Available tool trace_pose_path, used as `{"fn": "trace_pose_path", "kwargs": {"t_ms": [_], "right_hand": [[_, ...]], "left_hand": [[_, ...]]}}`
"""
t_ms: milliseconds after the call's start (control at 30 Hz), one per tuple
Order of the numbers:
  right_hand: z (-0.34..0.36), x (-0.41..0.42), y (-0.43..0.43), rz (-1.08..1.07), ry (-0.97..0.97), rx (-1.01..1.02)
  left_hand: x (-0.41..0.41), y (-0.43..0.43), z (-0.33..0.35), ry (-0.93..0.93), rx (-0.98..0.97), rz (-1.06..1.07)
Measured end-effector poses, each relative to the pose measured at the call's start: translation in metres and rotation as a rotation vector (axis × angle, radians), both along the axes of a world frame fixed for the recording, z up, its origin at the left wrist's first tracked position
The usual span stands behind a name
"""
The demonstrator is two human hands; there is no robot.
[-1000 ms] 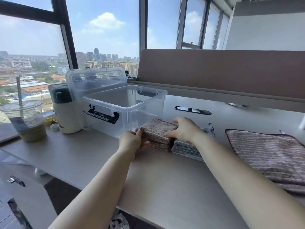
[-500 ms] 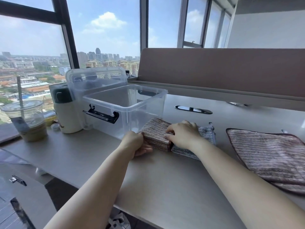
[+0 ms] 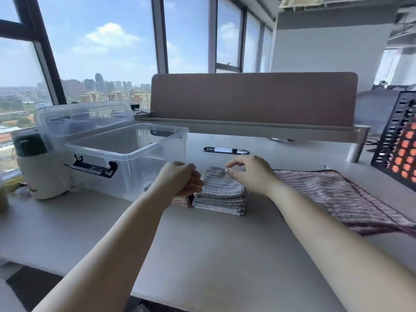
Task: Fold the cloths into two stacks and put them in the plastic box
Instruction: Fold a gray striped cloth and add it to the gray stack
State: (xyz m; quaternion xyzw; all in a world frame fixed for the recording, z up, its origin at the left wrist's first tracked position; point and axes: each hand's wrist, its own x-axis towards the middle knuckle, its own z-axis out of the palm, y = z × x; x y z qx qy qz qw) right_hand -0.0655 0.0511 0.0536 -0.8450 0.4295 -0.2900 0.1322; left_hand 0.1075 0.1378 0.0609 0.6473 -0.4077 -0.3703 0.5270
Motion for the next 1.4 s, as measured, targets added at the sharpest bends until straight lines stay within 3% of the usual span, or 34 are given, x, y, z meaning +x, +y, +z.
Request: {"fn": "trace_pose_path", "kwargs": {"t_ms": [200,400,500,667,867,1000,1133,1233,1400], "right_hand": [[-0.013,-0.104,0.0,-0.169,-0.109,0.034],[-0.042,-0.206,0.007,-0.362,-0.191,0.081],[-0.055,-0.242,0.01,-0.418,-0.169,0.132],[-0.063,-0.258,0.013,-0.287,-0.152,0.191],[-0.067,-0.259,0.009,-0.274,0.025,0.116],[-0.065,-0.258,0.011,-0.344,0.155,0.027],[-0.063,-0.265,0.009,-0.552,0.237,-0.099],[-0.059,-0.275,0.009,-0.674,0.036,-0.105],[-0.047,-0.281,0.018,-0.483,-0.63,0.065]], "left_hand": [[-0.096,-0.023,-0.013,-0.185,-0.154,-0.3],[-0.158,-0.047,-0.047,-0.799,-0.222,-0.631],[-0.164,-0.055,-0.059,-0.999,-0.232,-0.656],[-0.157,-0.059,-0.067,-1.069,-0.301,-0.695],[-0.159,-0.061,-0.068,-1.162,-0.379,-0.688],[-0.161,-0.06,-0.068,-1.118,-0.451,-0.548],[-0.158,-0.061,-0.066,-1.083,-0.522,-0.401],[-0.153,-0.064,-0.065,-1.031,-0.526,-0.353],[-0.146,-0.068,-0.063,-0.853,-0.456,-0.279]]}}
